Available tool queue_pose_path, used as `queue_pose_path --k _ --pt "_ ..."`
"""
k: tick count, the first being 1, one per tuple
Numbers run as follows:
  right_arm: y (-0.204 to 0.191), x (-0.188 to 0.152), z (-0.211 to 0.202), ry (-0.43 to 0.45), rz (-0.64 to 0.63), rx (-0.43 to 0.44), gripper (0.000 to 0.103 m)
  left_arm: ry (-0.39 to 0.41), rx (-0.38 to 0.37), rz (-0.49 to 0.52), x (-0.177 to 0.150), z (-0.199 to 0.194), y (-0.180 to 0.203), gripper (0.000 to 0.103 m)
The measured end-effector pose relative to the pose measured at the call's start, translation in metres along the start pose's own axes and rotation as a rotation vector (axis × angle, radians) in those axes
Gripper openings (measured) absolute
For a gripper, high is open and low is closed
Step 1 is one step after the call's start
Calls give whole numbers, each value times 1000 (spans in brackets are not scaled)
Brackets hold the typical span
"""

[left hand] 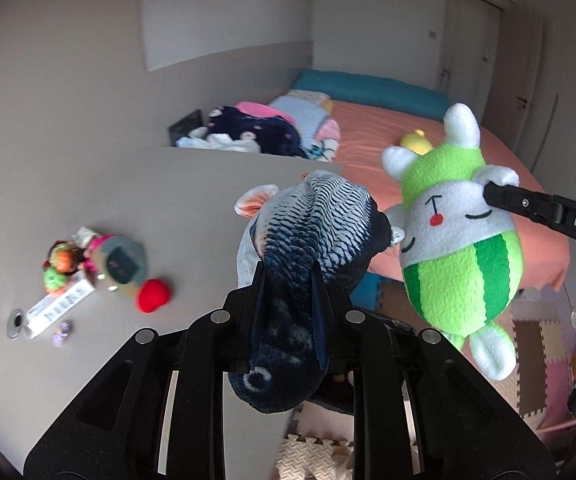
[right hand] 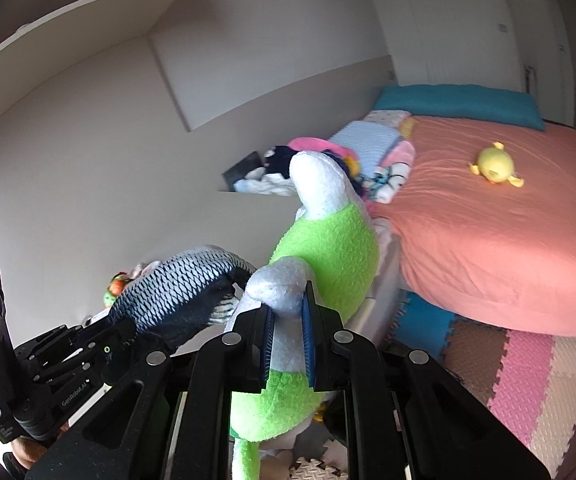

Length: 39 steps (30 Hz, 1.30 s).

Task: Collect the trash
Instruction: 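Carry the fish and green bunny over the black bin and release both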

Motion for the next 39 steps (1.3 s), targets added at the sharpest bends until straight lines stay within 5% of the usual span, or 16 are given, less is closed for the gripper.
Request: queue_pose_path --k 11,12,13,15,16,18,39 --pt "87 -17 13 -45 93 -120 14 -117 -90 103 -18 64 95 21" --pt "94 -18 18 -57 96 -125 20 -128 -89 107 -19 68 98 23" --pt "98 -21 24 -82 92 -139 27 -147 -84 120 -22 75 103 33" --pt "107 -23 29 -92 101 -191 70 -148 -30 140 -24 81 104 92" --pt "112 -23 28 -71 117 -216 86 -109 8 145 -23 79 103 97" --pt "115 -24 25 -27 122 -228 86 -79 31 155 -22 80 101 97" --pt "77 -37 51 -84 66 -199 87 -128 40 45 -36 73 37 97"
Point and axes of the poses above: each gripper's, at about its wrist camera, not at the fingertips, and z roughly the way its jaws point, y to its right, x to its top, the point moved 5 cm from there along z, roughly the way its jaws point, and after that the axes turned 3 degrees about y, right-handed, at the moved point
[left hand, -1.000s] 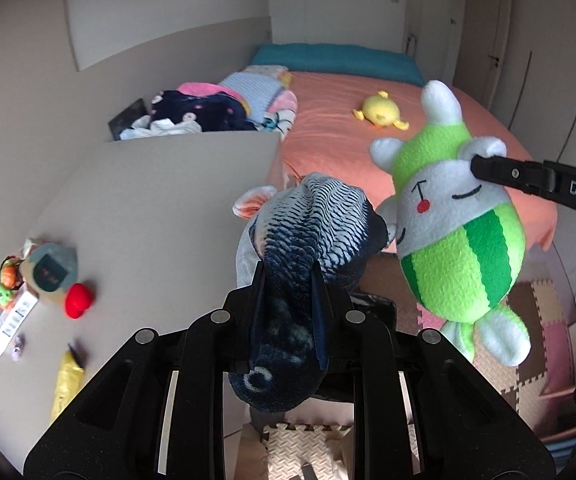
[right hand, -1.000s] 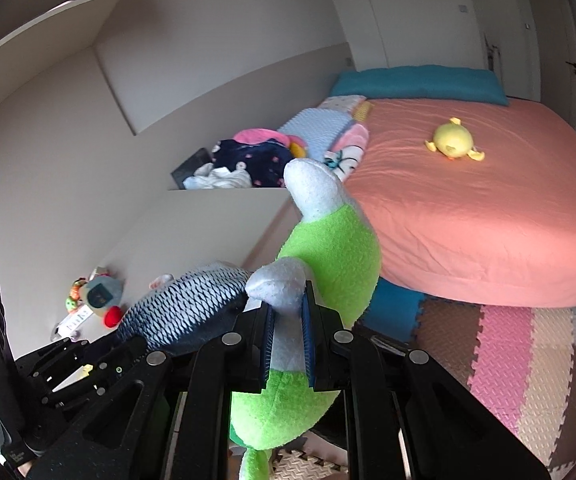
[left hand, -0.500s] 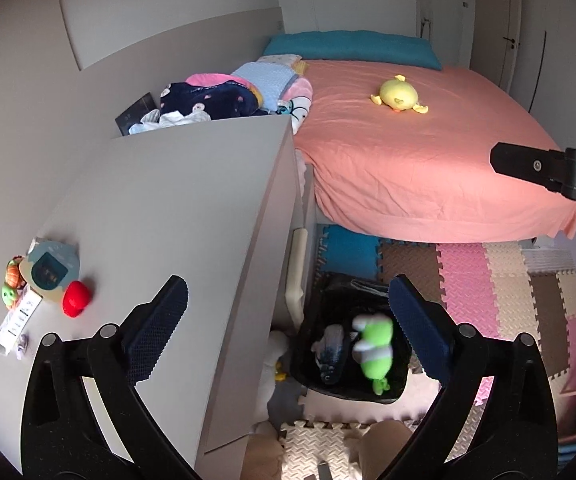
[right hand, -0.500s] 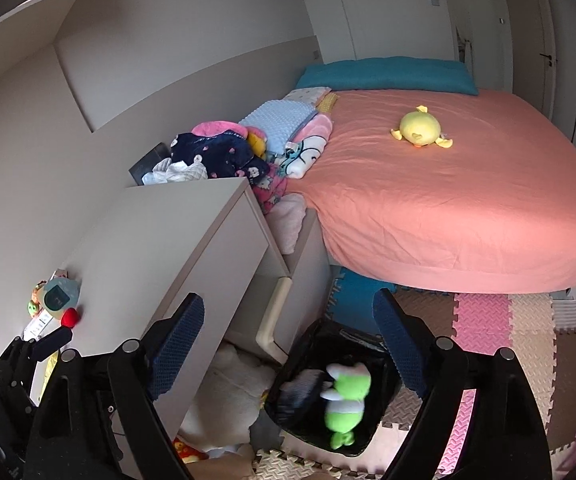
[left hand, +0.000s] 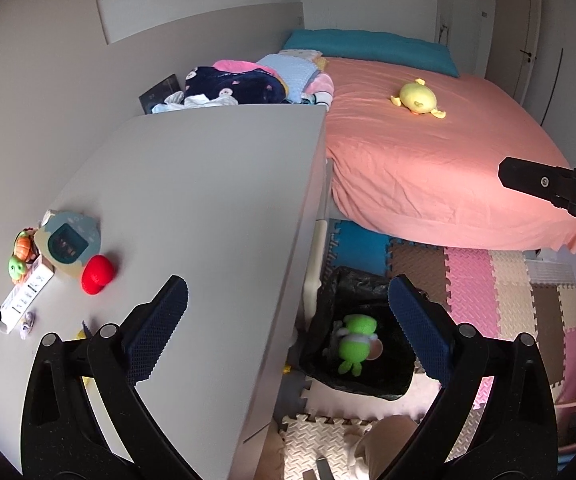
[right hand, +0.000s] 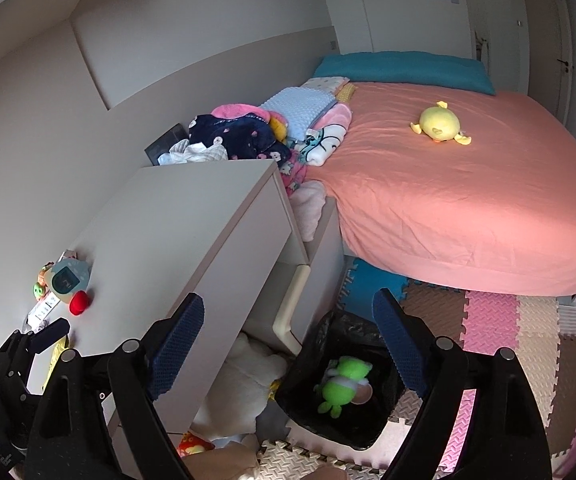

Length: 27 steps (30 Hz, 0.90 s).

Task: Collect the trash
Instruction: 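Grasp the yellow wrapper with the left tool while the right tool grasps the red heart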

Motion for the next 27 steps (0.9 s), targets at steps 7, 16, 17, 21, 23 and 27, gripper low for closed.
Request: queue_pose_path --k 7,16,17,21,23,27 --pt "-35 -4 8 -20 -37 40 87 5 42 -19 -12 -14 -36 97" --pt "-96 -12 25 -58 -108 100 88 -10 118 -85 -34 -28 -101 97" --pt "-102 -13 27 -62 -113 105 88 -12 127 -94 -37 -29 -109 97" --pt "-128 -18 34 -82 -149 130 88 -29 156 -121 -51 -34 -134 97" --pt "-140 -22 38 -91 -165 138 88 -35 173 -131 -59 -36 -147 97" --pt "-168 -30 45 -109 -194 158 88 -49 197 -147 -77 -33 -172 97"
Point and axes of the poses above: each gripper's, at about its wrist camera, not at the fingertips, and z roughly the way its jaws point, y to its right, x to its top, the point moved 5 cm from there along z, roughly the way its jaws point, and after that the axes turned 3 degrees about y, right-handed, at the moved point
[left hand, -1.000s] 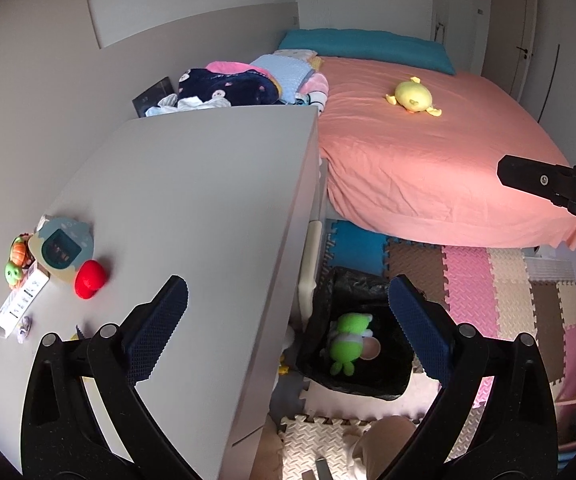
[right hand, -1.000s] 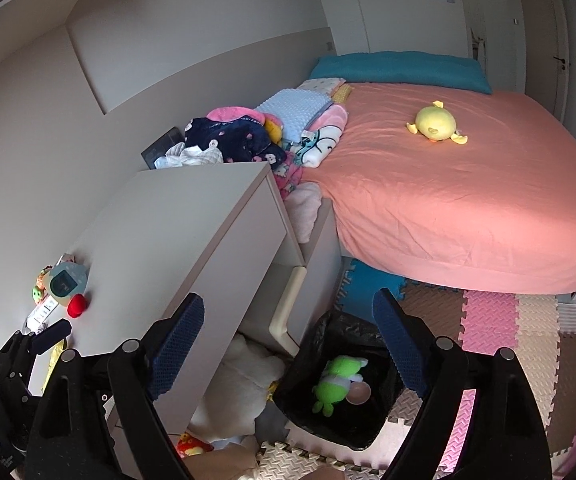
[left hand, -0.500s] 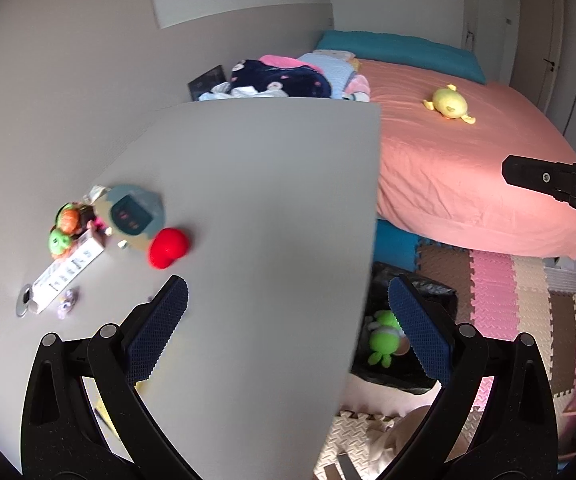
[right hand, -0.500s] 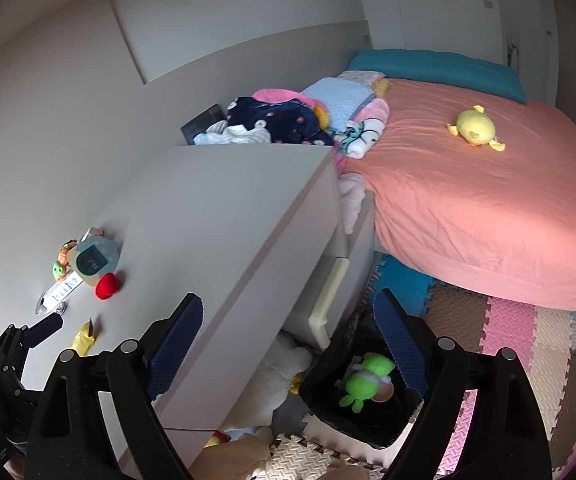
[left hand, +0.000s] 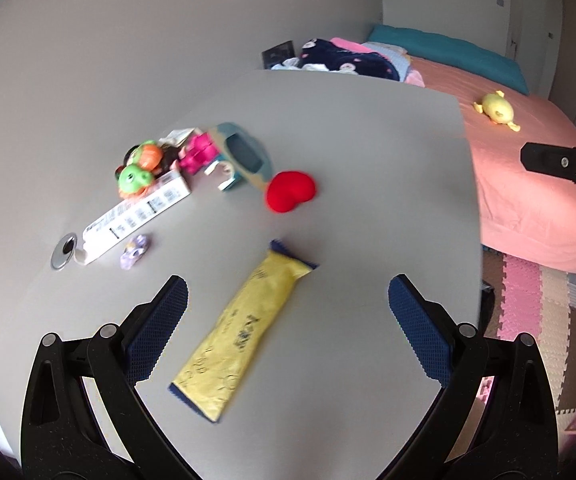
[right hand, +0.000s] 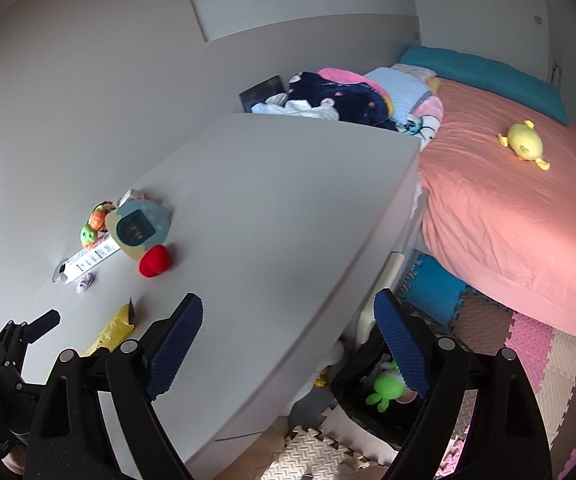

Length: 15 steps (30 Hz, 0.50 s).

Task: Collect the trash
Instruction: 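Grasp the yellow wrapper with the left tool while the right tool grasps the red heart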

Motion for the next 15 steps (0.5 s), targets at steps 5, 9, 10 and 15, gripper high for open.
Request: queue_pose_path --k 5,9,10,15 --pt "-34 -1 19 -30 -32 32 88 -17 19 6 -13 16 -19 97" --pt "-59 -2 38 -71 -47 70 88 -39 15 19 -20 26 -24 78" --pt "-65 -2 43 -81 -52 77 88 -59 10 18 -22 31 -26 75" --pt "-101 -1 72 -137 -59 139 88 -108 -11 9 -30 44 -31 48"
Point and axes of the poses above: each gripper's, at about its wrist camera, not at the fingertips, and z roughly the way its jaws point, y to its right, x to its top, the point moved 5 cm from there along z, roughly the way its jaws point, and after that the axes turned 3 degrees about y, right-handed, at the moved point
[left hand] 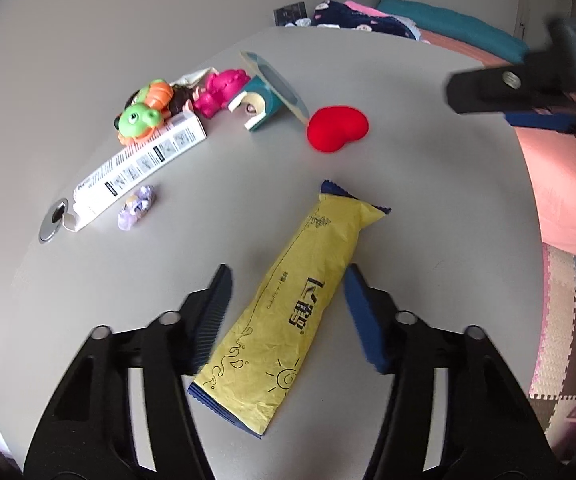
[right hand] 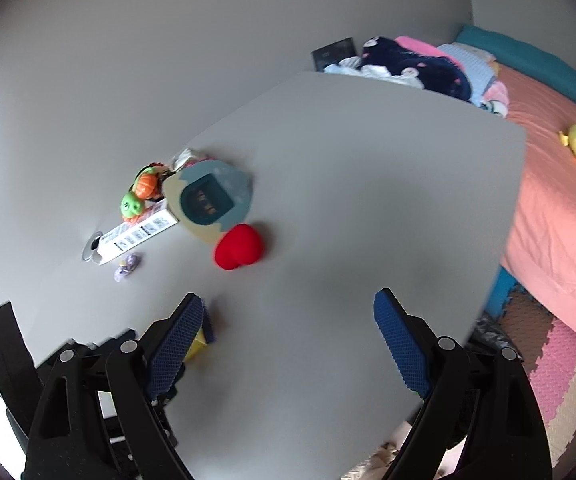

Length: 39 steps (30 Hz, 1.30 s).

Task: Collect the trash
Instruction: 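Grasp the yellow wrapper with the left tool while the right tool grasps the red heart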

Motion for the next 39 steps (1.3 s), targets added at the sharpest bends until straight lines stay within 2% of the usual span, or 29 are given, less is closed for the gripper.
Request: queue_pose_path --k 5,10,12,15,17,20,21,25,29,39 --pt "-26 5 29 -40 -36 8 88 -7 17 7 -4 3 -7 38" --pt "-38 7 54 -63 -68 -13 86 6 39 -59 -1 3 -28 31" --pt "-41 9 65 -75 -77 -27 76 8 40 -83 1 1 -35 28" --pt "-43 10 79 -100 -87 -37 68 9 34 -102 2 0 -44 27" --pt "-45 10 85 -106 -91 -37 63 6 26 -112 2 -1 -46 20" --pt "-48 12 89 -108 -112 -20 46 5 21 -119 3 -1 -48 20" --pt "-48 11 90 -109 -121 -16 45 4 20 -118 3 0 -48 20" --pt "-47 9 83 -80 -151 -20 45 8 14 -109 3 -1 -46 16" --pt "-41 7 66 -65 -131 24 45 10 2 -118 3 -2 -48 10" --pt "-14 -4 12 -1 -90 67 45 71 -32 -80 15 -29 -25 9"
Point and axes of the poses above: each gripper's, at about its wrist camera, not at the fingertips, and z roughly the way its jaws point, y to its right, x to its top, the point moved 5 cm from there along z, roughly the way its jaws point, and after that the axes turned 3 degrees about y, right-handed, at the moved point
